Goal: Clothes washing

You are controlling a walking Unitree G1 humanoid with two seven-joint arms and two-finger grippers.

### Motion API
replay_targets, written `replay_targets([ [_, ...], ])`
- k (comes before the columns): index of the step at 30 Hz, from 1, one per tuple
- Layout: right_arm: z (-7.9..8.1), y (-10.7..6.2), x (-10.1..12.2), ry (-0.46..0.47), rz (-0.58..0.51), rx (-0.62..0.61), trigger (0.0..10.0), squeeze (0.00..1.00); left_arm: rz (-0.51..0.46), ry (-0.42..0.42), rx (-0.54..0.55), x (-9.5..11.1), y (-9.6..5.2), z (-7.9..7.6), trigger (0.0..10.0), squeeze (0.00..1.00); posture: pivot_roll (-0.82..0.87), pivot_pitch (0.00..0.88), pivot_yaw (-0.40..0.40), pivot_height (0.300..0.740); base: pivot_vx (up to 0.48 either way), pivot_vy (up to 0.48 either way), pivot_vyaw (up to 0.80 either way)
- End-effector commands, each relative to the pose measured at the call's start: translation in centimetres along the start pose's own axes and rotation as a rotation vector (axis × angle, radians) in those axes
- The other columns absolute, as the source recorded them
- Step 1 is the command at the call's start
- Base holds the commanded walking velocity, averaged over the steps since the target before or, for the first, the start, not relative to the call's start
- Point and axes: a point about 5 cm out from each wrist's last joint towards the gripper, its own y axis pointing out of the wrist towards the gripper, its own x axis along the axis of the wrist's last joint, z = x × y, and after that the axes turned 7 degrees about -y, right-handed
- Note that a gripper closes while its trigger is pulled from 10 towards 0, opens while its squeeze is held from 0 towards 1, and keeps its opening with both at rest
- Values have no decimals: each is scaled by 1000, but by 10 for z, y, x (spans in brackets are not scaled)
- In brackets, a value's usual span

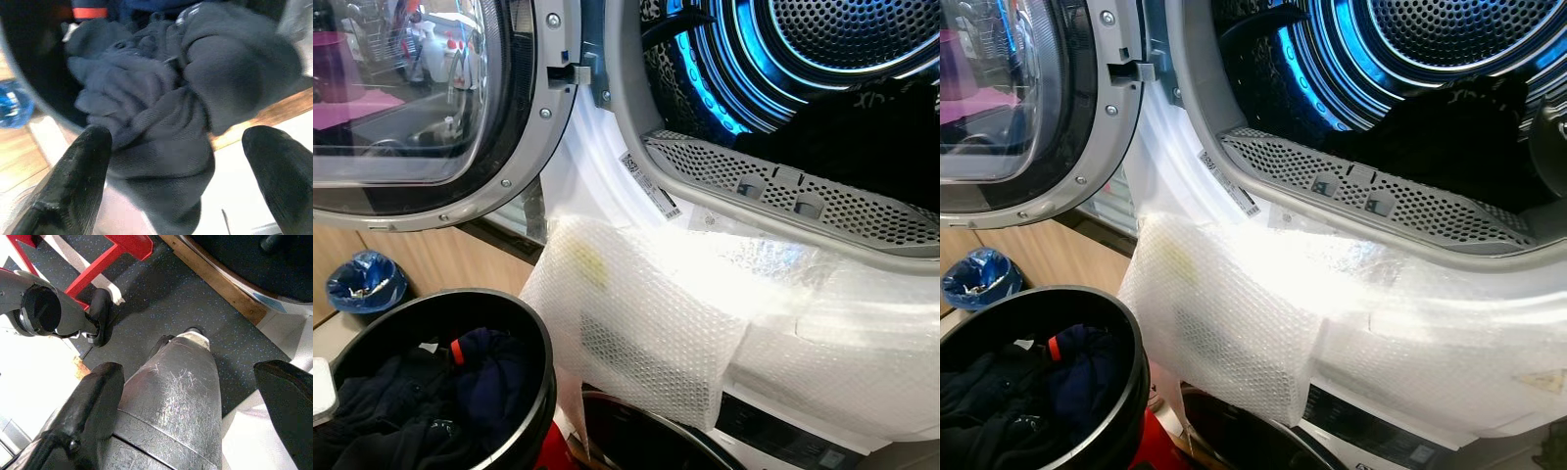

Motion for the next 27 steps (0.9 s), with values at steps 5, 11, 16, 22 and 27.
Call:
replay_targets([
  [5,-2,-2,-21,5,88,-28,10000,0,30,32,80,-1,-1,4,10000,1000,187,98,-35,740,0,0,0],
  [11,-2,-2,-16,-4,79,-21,10000,0,144,62,100,-14,9,0,10000,0,184,104,-33,740,0,0,0],
  [16,-3,-1,-12,0,67,-18,10000,0,135,40,64,-15,17,-8,10000,0,173,107,-34,740,0,0,0],
  [22,-2,0,-6,-5,55,-8,10000,0,170,59,119,-20,21,-4,10000,0,176,110,-36,740,0,0,0],
  [27,-1,1,2,-11,40,0,10000,0,106,24,111,-15,34,-11,10000,0,173,111,-36,740,0,0,0],
])
